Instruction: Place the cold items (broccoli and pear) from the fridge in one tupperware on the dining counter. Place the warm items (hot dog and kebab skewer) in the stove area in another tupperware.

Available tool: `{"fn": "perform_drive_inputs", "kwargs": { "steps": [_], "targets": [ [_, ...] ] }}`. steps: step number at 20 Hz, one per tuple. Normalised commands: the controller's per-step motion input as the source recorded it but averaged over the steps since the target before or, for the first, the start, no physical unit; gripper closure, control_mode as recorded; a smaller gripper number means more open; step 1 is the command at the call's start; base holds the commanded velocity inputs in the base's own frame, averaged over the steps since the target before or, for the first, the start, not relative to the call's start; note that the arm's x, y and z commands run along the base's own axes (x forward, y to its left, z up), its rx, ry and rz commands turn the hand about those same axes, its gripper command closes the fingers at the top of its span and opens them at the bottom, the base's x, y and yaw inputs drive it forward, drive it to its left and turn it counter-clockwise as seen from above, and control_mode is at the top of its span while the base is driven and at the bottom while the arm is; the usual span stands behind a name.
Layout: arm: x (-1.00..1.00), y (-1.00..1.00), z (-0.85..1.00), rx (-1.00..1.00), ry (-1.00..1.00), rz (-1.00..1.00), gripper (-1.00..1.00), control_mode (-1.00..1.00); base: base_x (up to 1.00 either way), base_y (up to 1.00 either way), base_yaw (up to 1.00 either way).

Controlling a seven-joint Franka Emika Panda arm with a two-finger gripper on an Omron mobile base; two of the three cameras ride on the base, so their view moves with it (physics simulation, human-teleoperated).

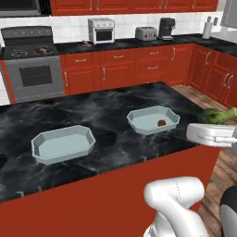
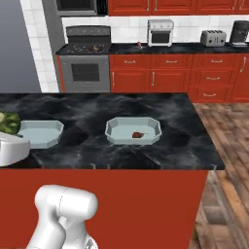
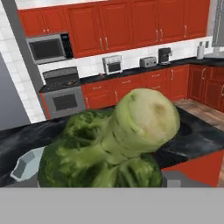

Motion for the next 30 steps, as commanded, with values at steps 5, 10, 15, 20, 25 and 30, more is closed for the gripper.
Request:
{"fn": "perform_drive_inputs", "kwargs": {
  "steps": [5, 10, 15, 20, 25, 30],
  "targets": [
    [0.0, 0.0, 0.0, 0.0, 0.0, 0.0, 1.0, 1.0, 0.93, -0.73, 0.3],
    [0.0, 0.0, 0.0, 0.0, 0.0, 0.0, 1.0, 1.0, 0.58, -0.57, 0.11],
    [0.0, 0.0, 0.0, 0.0, 0.0, 0.0, 1.0, 1.0, 0.76, -0.39, 0.12],
    [0.0, 0.0, 0.0, 0.0, 0.0, 0.0, 1.0, 1.0, 1.0, -0.39, 0.21],
    [0.76, -0.25, -0.02, 0.04, 0.73, 0.12, 1.0, -1.0, 0.2, -0.07, 0.04],
    [0.81, -0.24, -0.23, 0.0, 0.99, 0.14, 1.0, -1.0, 0.0, 0.0, 0.0]
  ]
}}
